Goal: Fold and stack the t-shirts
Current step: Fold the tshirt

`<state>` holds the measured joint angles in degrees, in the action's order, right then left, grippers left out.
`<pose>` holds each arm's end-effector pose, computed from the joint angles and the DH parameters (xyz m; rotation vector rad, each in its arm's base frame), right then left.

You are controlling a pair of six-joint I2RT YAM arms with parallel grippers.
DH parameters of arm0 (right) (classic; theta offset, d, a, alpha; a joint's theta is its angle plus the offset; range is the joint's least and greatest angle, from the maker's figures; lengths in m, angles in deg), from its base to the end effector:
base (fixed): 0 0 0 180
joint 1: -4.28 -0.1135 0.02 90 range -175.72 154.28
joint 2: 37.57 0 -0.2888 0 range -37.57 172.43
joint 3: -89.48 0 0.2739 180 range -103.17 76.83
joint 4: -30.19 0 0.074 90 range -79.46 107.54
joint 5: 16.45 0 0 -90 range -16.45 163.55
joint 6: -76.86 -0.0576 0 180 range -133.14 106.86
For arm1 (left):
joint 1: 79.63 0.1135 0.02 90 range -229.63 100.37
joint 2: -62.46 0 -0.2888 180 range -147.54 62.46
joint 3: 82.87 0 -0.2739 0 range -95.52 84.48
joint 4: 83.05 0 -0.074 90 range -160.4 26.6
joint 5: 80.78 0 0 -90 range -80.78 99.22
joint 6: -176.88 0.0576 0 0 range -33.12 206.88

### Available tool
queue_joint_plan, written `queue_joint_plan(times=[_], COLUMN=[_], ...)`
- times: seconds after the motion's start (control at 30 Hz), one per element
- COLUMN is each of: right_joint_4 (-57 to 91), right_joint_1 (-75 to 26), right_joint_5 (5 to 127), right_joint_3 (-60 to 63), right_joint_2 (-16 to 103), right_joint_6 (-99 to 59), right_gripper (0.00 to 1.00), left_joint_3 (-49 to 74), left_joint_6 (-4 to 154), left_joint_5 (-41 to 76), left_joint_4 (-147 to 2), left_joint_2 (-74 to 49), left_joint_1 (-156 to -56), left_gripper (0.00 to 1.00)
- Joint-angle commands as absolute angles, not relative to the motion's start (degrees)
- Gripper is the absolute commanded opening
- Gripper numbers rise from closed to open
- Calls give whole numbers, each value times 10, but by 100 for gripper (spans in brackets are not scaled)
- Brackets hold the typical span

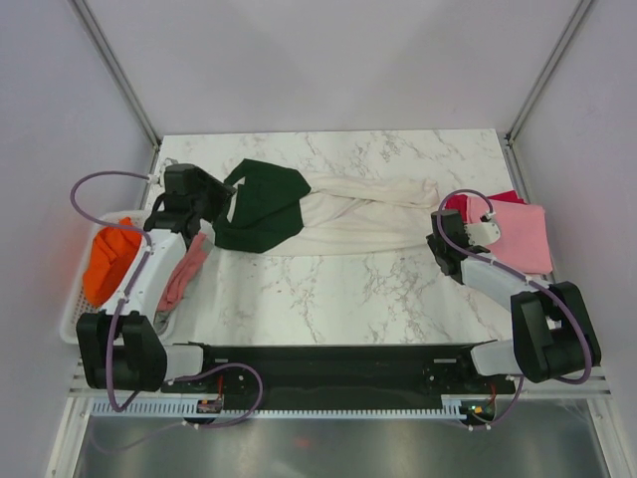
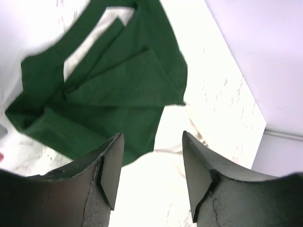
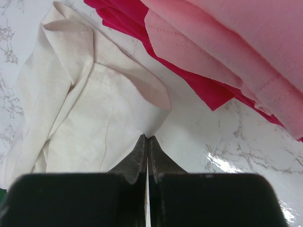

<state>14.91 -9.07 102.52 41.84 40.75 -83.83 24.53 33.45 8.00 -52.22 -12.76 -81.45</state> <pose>0.2823 0.0383 0.1671 1.2827 1.8570 0.1769 0.3296 -0.0092 0.3077 -0.9704 1.9780 -0.5287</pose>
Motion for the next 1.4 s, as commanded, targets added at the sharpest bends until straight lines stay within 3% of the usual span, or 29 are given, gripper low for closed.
queue_joint_plan(times=[0.0, 0.27, 0.43, 0.97, 1.27, 1.37], right_joint_4=[144, 145, 146, 147, 147, 148], right_joint_1=[-90, -90, -91, -89, -89, -90], right_joint_5=[1039, 1032, 1027, 1019, 1017, 1015], right_joint_3=[397, 394, 393, 409, 408, 409], right_joint_2=[393, 399, 400, 377, 383, 384], right_joint_6=[-834, -835, -832, -827, -827, -828], right_gripper=[0, 0, 0, 0, 0, 0], left_joint_3=[307, 446, 512, 539, 518, 500], left_joint_6=[288, 171, 119, 89, 97, 98], left_joint_5=[105, -12, -47, -91, -62, -44], left_joint_4=[-500, -501, -532, -683, -723, -718], left_joint_2=[-118, -16, -7, -139, -214, -246], left_joint_1=[-830, -938, -940, -894, -857, -851], left_gripper=[58, 46, 42, 48, 45, 30])
